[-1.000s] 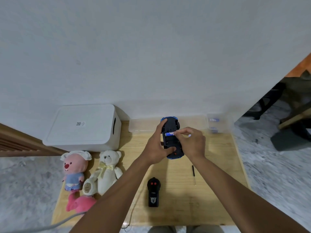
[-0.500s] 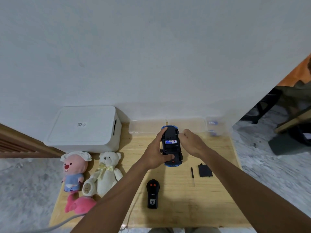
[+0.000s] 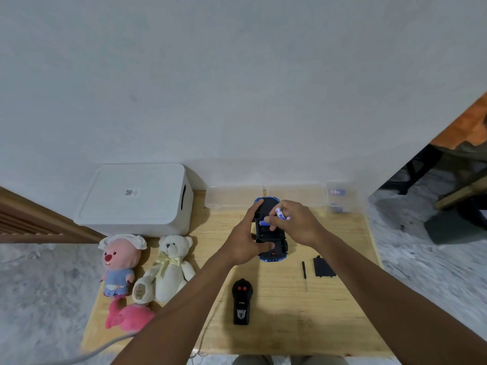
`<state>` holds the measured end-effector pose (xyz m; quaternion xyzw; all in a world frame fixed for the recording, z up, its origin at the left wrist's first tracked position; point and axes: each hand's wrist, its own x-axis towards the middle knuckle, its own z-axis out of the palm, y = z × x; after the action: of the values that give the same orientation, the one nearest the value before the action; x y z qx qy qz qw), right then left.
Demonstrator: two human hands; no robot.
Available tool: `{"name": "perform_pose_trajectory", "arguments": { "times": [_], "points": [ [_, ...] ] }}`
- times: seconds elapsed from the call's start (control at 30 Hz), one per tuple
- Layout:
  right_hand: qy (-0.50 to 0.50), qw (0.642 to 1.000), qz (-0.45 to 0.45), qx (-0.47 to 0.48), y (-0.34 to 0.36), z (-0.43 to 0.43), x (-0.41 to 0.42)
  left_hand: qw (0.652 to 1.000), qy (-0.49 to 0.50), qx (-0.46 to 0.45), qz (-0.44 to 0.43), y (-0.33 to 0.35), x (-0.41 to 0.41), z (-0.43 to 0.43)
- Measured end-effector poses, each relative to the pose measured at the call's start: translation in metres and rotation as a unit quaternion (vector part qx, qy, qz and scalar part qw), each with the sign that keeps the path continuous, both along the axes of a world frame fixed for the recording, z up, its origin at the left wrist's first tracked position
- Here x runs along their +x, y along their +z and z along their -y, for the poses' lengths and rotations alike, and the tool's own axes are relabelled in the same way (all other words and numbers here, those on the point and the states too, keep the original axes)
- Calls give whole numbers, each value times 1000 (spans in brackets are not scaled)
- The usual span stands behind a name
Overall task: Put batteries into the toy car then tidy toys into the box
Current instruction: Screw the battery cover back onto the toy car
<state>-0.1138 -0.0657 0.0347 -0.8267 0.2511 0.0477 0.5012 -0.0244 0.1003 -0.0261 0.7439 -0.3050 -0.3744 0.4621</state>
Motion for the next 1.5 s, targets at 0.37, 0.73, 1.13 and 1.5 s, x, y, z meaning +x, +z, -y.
{"name": "perform_pose_trajectory", "arguments": {
  "times": [0.37, 0.73, 1.13, 1.5],
  "points": [
    [11, 1000, 13, 14, 4, 8, -4, 1000, -2, -2, 5, 1, -1, 3],
    [14, 993, 111, -37, -13, 3, -15, 1000, 3, -1, -14, 6, -3, 7],
    [88, 974, 104, -181, -18, -4, -21, 1000, 11, 6, -1, 10, -6, 9],
    [-123, 974, 52, -183, -24, -14, -23, 1000, 25, 2, 4, 20, -10, 18]
  ]
}}
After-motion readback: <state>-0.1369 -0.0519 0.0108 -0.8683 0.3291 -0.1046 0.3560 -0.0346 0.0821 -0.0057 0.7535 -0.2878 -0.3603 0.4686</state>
